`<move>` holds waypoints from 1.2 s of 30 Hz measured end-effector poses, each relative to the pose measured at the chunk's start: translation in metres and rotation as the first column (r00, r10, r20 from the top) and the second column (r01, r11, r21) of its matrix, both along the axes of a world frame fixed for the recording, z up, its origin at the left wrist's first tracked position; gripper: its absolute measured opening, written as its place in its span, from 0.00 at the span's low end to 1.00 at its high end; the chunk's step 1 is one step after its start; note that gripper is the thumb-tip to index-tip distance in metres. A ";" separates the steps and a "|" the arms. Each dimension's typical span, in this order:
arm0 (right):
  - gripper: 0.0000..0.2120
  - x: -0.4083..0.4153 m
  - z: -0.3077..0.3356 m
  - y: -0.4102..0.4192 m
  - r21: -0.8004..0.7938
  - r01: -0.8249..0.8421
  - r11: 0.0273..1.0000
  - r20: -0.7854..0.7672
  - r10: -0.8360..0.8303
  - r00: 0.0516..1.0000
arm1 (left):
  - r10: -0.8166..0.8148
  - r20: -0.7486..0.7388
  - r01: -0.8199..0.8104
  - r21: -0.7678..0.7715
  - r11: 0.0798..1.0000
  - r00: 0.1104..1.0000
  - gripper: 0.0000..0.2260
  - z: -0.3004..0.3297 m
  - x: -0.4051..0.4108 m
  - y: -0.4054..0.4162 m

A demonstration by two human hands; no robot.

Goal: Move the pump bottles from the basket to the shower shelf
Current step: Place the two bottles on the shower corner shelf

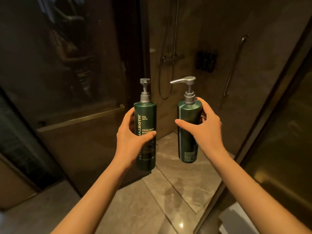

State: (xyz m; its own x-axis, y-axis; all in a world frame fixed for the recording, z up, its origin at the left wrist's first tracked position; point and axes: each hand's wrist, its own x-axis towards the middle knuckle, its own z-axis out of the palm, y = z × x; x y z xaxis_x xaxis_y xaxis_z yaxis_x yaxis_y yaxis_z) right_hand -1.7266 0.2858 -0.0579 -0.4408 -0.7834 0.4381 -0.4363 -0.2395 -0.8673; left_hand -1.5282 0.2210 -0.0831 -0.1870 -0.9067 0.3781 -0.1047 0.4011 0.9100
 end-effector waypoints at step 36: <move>0.32 -0.337 0.004 -0.555 -0.128 0.222 0.967 0.062 -0.216 0.975 | -0.081 -0.019 0.079 -0.081 0.994 0.997 0.39 0.015 -0.348 -0.583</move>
